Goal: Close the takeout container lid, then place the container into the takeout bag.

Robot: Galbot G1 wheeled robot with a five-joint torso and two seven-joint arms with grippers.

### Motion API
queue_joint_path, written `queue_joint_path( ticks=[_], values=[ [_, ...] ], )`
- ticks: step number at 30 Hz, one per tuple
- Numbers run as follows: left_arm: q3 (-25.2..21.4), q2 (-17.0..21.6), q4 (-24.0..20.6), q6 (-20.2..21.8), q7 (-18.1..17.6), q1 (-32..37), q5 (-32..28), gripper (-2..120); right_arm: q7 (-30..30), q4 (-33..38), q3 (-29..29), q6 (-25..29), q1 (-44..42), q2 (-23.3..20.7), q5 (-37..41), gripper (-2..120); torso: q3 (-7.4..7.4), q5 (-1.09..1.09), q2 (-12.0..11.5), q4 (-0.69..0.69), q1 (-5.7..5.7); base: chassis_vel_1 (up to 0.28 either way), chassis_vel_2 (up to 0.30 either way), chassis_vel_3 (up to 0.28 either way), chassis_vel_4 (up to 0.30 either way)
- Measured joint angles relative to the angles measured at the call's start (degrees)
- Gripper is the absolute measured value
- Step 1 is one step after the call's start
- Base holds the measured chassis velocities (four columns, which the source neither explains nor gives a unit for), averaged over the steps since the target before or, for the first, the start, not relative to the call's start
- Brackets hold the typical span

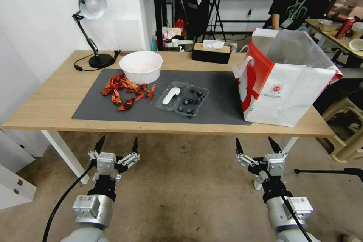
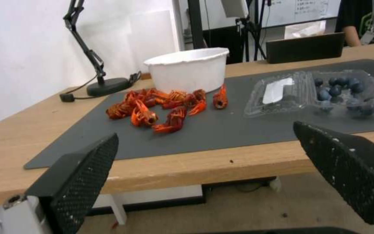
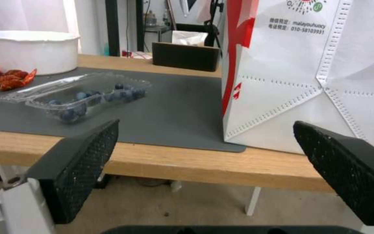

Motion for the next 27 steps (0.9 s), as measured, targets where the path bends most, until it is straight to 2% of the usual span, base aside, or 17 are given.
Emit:
queue_joint_path(
  ticks=[24, 27],
  values=[
    [0.04, -0.01, 0.0, 0.05, -0.02, -0.04, -0.08, 100, 0.01, 0.0, 0.0, -0.07, 0.04, 0.0, 0.02, 100, 0.0, 0.0, 0.0, 0.0, 0.0, 0.0, 0.0, 0.0, 0.0],
    [0.72, -0.36, 0.03, 1.39, -0.35, -0.84, -1.29, 100, 0.19, 0.01, 0.09, -0.99, 0.62, 0.0, 0.45, 100, 0.0, 0.02, 0.0, 0.01, -0.01, 0.0, 0.0, 0.0, 0.0]
  ],
)
